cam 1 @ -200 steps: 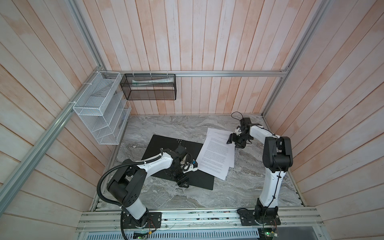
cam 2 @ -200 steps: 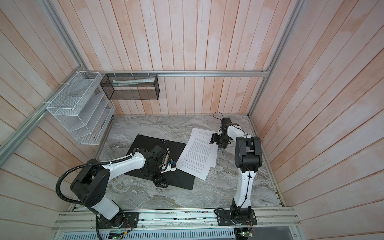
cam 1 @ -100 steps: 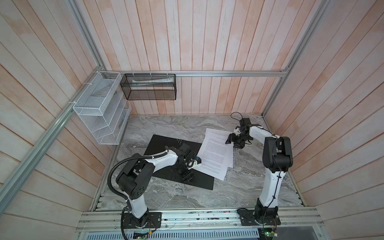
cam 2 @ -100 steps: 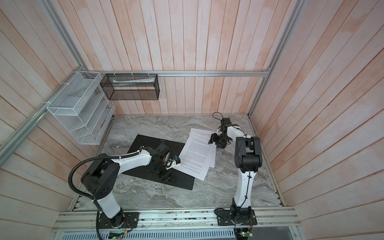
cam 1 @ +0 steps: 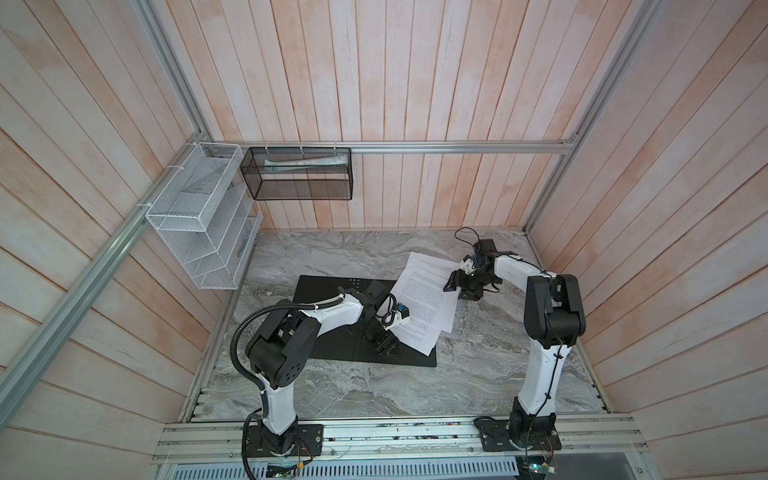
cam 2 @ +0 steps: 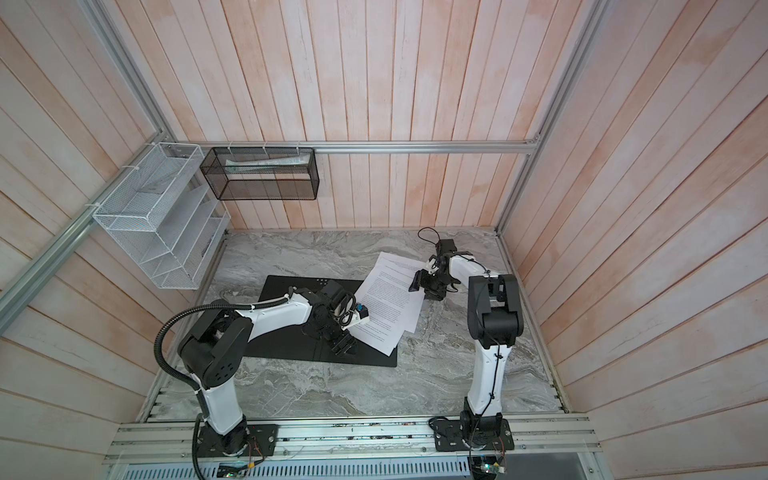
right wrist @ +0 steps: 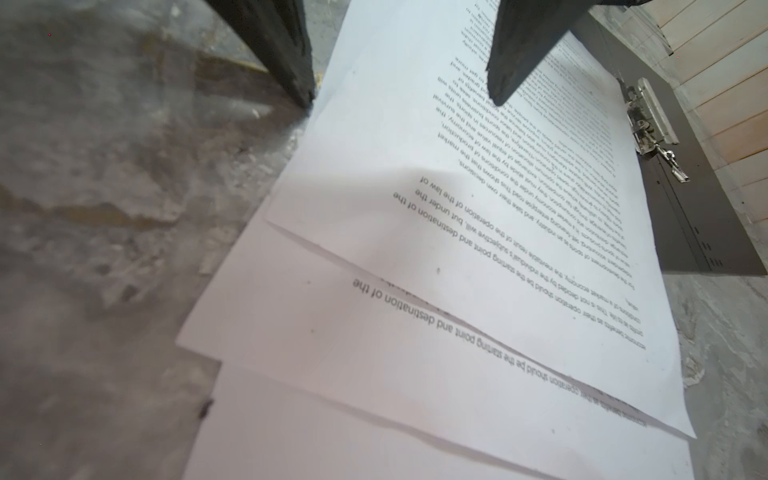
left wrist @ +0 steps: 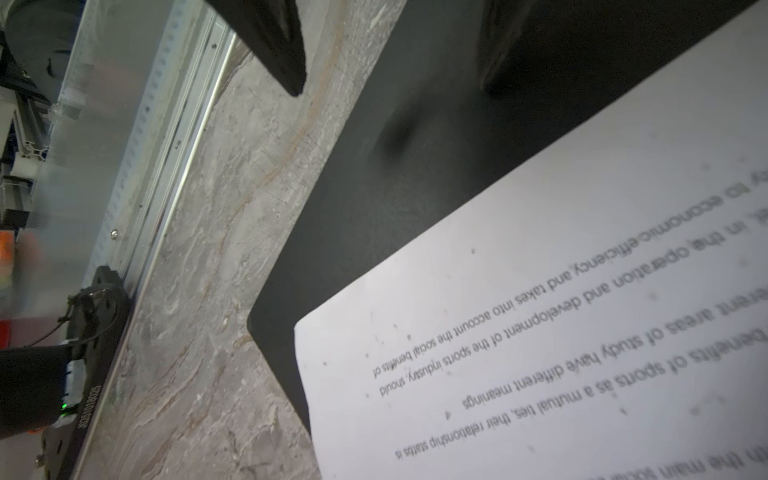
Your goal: Put the files into the folder
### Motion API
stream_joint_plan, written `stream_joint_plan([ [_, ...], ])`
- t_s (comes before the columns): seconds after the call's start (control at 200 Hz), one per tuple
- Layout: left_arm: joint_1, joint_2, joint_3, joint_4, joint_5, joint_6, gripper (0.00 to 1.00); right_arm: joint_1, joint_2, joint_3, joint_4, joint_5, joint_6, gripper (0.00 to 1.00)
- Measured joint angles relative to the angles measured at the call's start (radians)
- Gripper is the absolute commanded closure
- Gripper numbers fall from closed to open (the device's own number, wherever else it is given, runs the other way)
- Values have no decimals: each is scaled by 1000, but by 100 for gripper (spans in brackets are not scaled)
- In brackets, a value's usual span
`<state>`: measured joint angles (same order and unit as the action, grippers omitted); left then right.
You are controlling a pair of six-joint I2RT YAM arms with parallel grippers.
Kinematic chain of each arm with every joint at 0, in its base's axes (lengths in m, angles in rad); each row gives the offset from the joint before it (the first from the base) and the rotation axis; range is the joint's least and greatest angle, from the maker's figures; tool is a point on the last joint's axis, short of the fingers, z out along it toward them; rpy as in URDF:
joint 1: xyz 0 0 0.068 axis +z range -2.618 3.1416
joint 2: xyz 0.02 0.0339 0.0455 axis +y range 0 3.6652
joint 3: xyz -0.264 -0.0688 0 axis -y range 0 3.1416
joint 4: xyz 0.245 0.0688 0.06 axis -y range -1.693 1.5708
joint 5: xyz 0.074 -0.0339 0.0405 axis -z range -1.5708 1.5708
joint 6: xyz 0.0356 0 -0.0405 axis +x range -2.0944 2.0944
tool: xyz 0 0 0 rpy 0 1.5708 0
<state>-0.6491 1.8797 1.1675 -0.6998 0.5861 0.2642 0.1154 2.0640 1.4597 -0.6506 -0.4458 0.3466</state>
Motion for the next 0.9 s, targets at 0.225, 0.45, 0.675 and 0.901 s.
stream_joint_plan([
  [0.225,4,-72,42,-198,-39,83,32,-4,-1,14,-14,38,16,30],
  [0.45,31,-188,303,-326,-42,125,18,-48,-26,22,-12,90,70,29],
  [0.675,117,122,687,-236,-36,-10,14,-57,-28,25,-1,101,106,29],
  [0.901,186,628,1230,-237,1,-122,10,-55,-79,-98,27,87,126,29],
])
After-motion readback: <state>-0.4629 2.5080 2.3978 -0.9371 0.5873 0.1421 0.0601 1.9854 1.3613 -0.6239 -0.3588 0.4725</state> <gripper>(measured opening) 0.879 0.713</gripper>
